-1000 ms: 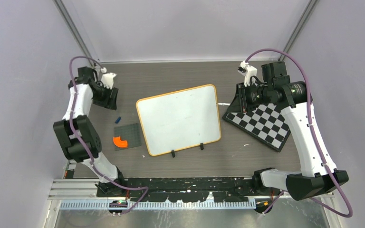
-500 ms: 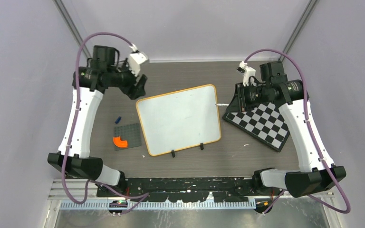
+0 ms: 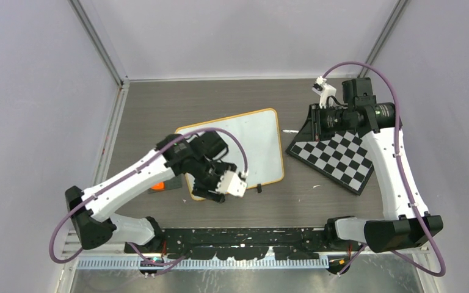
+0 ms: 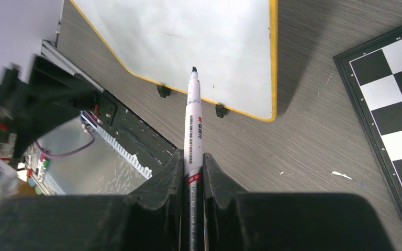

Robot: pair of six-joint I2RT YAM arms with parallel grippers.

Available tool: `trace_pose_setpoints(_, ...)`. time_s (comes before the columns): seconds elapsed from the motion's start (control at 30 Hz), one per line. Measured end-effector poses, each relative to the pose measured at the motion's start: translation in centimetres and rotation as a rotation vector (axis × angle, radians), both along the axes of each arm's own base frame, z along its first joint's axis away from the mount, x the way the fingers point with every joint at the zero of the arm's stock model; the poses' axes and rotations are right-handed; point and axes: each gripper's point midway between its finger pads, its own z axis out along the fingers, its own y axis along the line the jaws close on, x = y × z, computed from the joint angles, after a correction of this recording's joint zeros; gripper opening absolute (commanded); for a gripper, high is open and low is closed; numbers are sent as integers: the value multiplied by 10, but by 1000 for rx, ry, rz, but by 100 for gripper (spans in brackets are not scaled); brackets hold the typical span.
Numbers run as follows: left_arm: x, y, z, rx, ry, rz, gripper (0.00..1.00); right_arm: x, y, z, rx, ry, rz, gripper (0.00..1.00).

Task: Write a sentence on the whiteboard
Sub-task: Move the whiteboard to the center of the board.

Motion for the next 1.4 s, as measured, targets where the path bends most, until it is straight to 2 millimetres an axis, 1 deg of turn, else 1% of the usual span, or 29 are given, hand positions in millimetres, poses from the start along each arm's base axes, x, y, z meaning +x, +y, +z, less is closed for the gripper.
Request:
trace_pose_setpoints(0.07, -11, -4, -20, 55, -19, -116, 65, 2, -4, 1, 10, 4, -18, 0)
trace_pose_setpoints(0.23, -26, -19, -65, 114, -86, -396, 63, 5, -10, 2, 23, 7, -47, 0)
trace_pose_setpoints(0.33, -26, -29, -85, 112, -129, -540, 61, 3, -12, 3, 31, 6, -56, 0)
trace_pose_setpoints(0.4, -25, -32, -95, 112, -150, -610, 60, 1, -13, 4, 41, 3, -60, 0)
trace_pose_setpoints(0.57, -24, -28, -134, 159, -157, -783, 57, -3, -14, 9, 60, -12, -65, 0)
trace_pose_setpoints(0.63, -22, -28, -146, 176, -159, -824, 56, -3, -14, 9, 64, -12, -64, 0)
trace_pose_setpoints(0.73, -14, -31, -155, 183, -172, -851, 55, -4, -13, 9, 70, -8, -62, 0)
trace_pose_setpoints(0.8, -5, -32, -159, 181, -188, -856, 52, -4, -13, 9, 74, -7, -58, 0)
trace_pose_setpoints(1.0, 19, -22, -170, 214, -199, -864, 36, -6, -11, 11, 87, -5, -48, 0)
trace_pose_setpoints(1.17, 22, -22, -175, 225, -197, -898, 21, -6, -10, 11, 92, -5, -45, 0)
trace_pose_setpoints(1.3, 20, -21, -176, 246, -170, -915, 7, -6, -10, 11, 95, -5, -43, 0)
trace_pose_setpoints(1.4, 20, -24, -176, 266, -166, -918, 2, -6, -10, 11, 95, -5, -43, 0)
